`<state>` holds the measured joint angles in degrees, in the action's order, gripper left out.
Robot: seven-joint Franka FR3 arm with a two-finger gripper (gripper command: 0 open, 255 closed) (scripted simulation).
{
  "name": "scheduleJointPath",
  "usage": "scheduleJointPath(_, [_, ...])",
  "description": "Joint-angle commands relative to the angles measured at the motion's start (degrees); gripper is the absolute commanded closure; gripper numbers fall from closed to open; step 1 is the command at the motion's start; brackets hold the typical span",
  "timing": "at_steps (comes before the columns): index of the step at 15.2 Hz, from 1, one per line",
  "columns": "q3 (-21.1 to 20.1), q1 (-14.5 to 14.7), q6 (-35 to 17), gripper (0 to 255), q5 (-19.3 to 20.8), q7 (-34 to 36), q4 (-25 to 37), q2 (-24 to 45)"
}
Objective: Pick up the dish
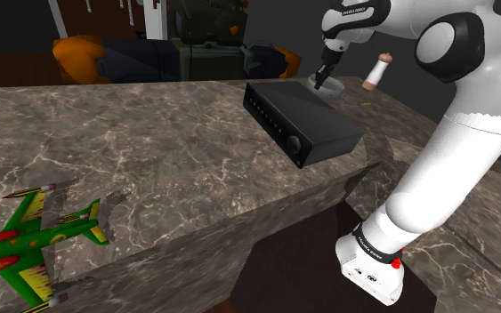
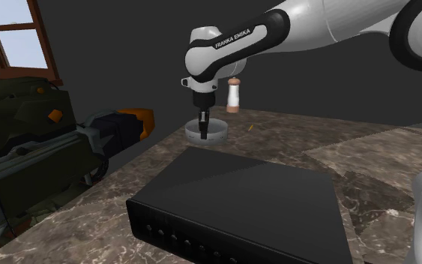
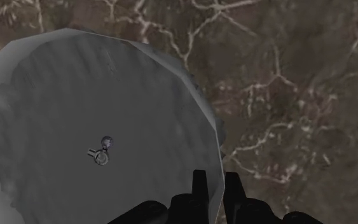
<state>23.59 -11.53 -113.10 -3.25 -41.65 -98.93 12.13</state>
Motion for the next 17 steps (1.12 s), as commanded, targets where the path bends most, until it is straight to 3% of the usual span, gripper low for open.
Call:
scheduleJointPath(1, [0.0, 0.0, 0.0, 255, 0.0, 0.0, 0.0, 0.0])
scheduleJointPath(17, [0.3, -0.3, 11.3, 255, 0.3, 0.0, 10.8, -0.5])
